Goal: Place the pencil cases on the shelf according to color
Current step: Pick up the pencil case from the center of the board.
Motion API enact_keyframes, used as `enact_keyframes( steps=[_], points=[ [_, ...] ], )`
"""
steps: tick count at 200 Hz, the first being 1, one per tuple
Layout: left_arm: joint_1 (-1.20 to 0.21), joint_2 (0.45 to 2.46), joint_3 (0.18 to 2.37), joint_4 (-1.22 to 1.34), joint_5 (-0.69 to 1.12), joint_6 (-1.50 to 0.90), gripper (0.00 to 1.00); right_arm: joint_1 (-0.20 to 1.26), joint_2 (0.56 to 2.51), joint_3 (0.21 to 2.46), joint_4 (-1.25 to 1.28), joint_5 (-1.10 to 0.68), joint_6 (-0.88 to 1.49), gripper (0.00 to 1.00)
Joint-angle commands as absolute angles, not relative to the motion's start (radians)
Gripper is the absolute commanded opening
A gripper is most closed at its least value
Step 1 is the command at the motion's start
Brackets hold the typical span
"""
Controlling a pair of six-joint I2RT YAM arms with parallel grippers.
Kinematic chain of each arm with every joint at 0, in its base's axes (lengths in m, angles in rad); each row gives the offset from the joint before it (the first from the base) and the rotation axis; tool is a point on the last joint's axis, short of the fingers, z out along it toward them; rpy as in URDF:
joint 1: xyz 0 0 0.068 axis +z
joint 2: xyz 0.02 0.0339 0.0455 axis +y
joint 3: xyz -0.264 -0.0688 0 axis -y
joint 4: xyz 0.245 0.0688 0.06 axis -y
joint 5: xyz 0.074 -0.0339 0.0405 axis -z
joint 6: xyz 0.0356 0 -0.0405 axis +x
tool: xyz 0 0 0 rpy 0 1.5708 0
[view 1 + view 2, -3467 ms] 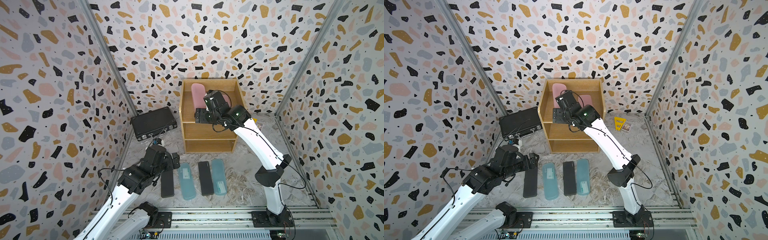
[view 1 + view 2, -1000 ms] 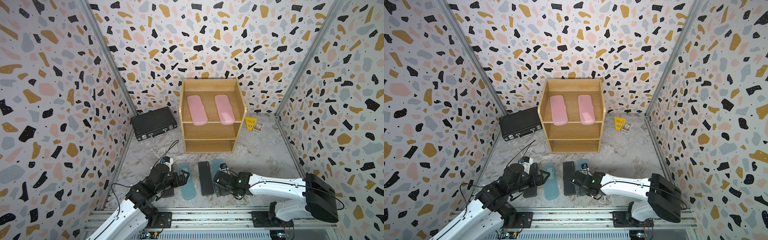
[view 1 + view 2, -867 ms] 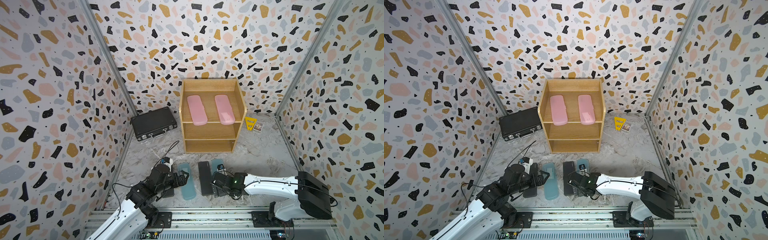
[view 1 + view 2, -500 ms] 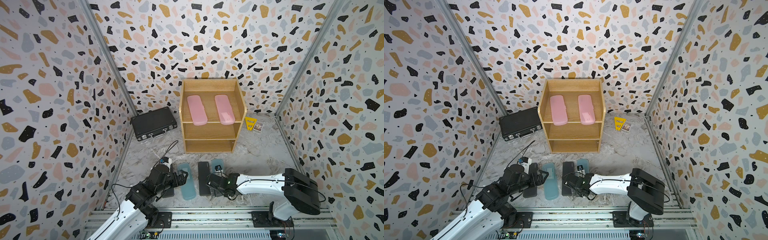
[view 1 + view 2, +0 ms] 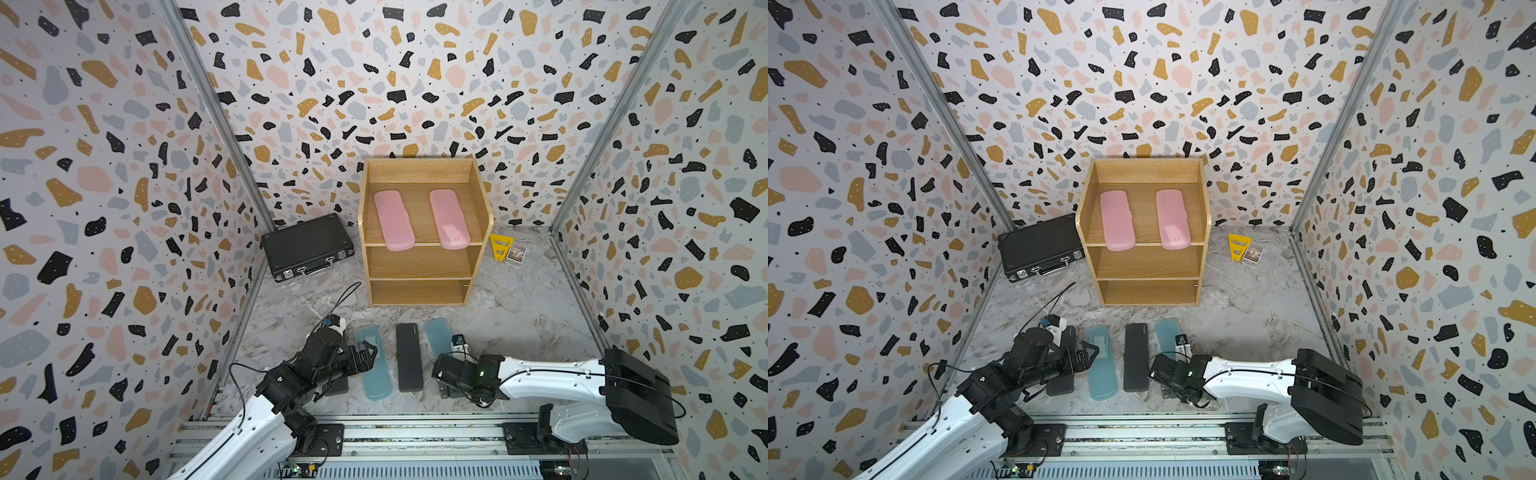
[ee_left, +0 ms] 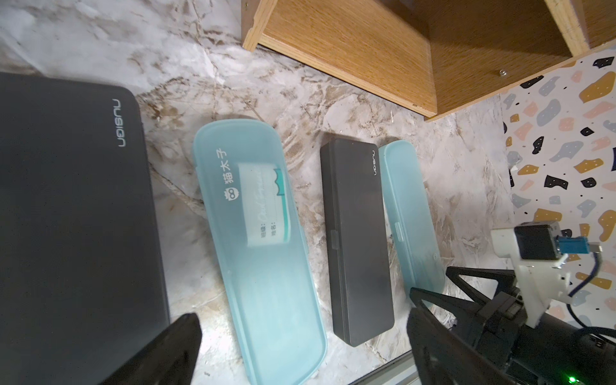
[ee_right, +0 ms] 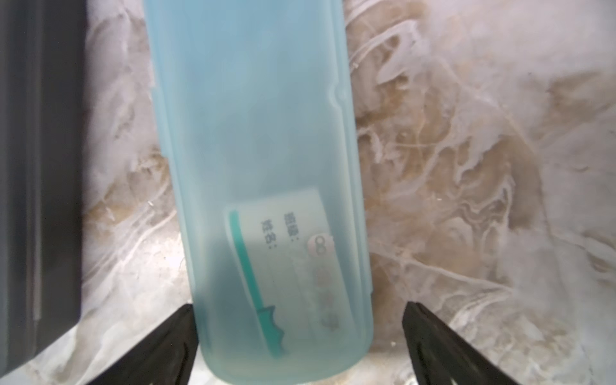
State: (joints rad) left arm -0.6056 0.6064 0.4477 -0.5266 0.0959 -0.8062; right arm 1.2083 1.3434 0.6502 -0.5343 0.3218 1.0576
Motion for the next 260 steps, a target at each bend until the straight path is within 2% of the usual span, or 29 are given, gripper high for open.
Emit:
enact_keyframes(
  steps=[1,67,176,260],
  points=[
    [-0.614,0.607,0.430,-0.465,0.100,-0.816,1.00,1.204,1.300,0.641,-0.527,0.322,1.011,1.00],
    [-0.617,0.633,0.430,-0.472,0.078,-0.793,1.00,1.135,1.285,0.609,-0.503,0.229,0.883,1.00],
    [-0.619,0.631,0.439,-0.495,0.059,-0.788,1.00,1.134,1.473,0.613,-0.452,0.199,0.893,1.00],
    [-0.618,0.627,0.434,-0.504,0.055,-0.780,1.00,1.188,1.502,0.712,-0.666,0.247,0.940,1.00]
  ],
)
